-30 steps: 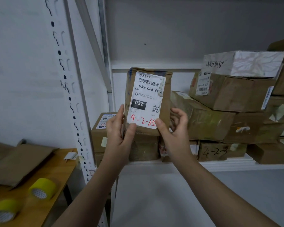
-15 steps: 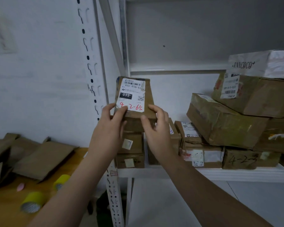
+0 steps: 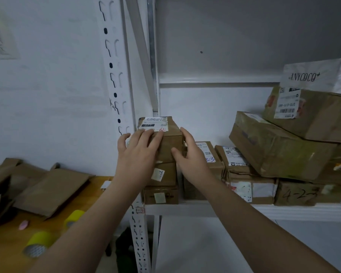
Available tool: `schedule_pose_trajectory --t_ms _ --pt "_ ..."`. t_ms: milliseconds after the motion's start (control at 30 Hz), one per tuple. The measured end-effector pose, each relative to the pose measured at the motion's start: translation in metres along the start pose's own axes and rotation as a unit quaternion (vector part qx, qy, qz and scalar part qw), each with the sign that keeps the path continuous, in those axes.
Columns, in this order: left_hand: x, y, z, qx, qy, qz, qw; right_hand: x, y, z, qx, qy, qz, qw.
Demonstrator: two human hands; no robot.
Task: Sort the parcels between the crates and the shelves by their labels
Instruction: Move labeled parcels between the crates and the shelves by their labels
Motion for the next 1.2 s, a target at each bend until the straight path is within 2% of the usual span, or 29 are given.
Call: schedule_pose_trajectory --t_ms 33,100,167,267,333,400,467,500,567,600,633,700,733,800,867,1000,1200 --pt "-0.003 -0.003 -0.001 -0.011 -0.006 -0.010 1.000 -0.003 -0.007 -0.003 -0.024 -0.008 0.006 1.000" --pt "-0.013 -0.007 -0.009 -0.061 -0.019 -0.034 0.997 -0.011 -0.032 -0.011 -0.150 -0.039 -0.025 0.988" --pt "-0.028 -0.007 -0.027 -0.131 -0.010 -0.041 0.991 -0.022 -0.056 -0.022 -0.305 -0.055 -0.050 0.949" --pt "-0.047 0.008 -0.060 -0.232 0.005 0.015 0.973 -0.033 -0.073 -0.051 -0.470 0.003 -0.004 0.883" --pt "-0.055 0.026 -0.079 -0.289 -0.011 0.070 0.955 -0.037 -0.076 -0.065 -0.514 0.031 0.028 0.857" --pt "-0.060 0.047 -0.089 -0.336 -0.057 0.114 0.933 -0.040 -0.077 -0.066 -0.514 0.020 0.017 0.858" --pt "-0.063 0.063 -0.094 -0.389 -0.108 0.151 0.902 -0.043 -0.079 -0.058 -0.486 -0.010 -0.019 0.874" --pt "-0.064 0.069 -0.098 -0.436 -0.132 0.168 0.874 -0.046 -0.080 -0.054 -0.466 -0.030 -0.040 0.883" --pt "-0.064 0.078 -0.103 -0.546 -0.190 0.189 0.794 -0.056 -0.084 -0.046 -0.408 -0.066 -0.080 0.907" --pt "-0.065 0.081 -0.103 -0.570 -0.217 0.191 0.769 -0.061 -0.086 -0.045 -0.359 -0.072 -0.093 0.926" --pt "-0.065 0.083 -0.103 -0.572 -0.240 0.191 0.761 -0.066 -0.088 -0.045 -0.294 -0.072 -0.100 0.948" --pt "-0.067 0.086 -0.103 -0.550 -0.265 0.194 0.768 -0.078 -0.094 -0.047 -0.179 -0.064 -0.120 0.974" --pt "-0.070 0.087 -0.103 -0.544 -0.278 0.192 0.768 -0.084 -0.098 -0.048 -0.142 -0.058 -0.139 0.978" --pt "-0.078 0.085 -0.104 -0.564 -0.309 0.177 0.745 -0.093 -0.105 -0.057 -0.044 -0.022 -0.161 0.986" --pt "-0.087 0.078 -0.105 -0.596 -0.319 0.150 0.722 -0.099 -0.106 -0.070 0.047 0.036 -0.140 0.988" --pt "-0.098 0.064 -0.102 -0.625 -0.306 0.088 0.713 -0.113 -0.104 -0.087 0.074 0.080 -0.089 0.990" --pt "-0.111 0.055 -0.105 -0.637 -0.306 0.072 0.704 -0.123 -0.097 -0.088 0.202 0.075 -0.078 0.973"
Point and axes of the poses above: each hand's wrist, its own x-axis towards the middle knuckle, its own y-axis out of the palm, z = x × y, the point moved 8 cm from there along x, towards the middle knuckle, and after that the axes turned 12 degrees about x, right-handed, at the moved point
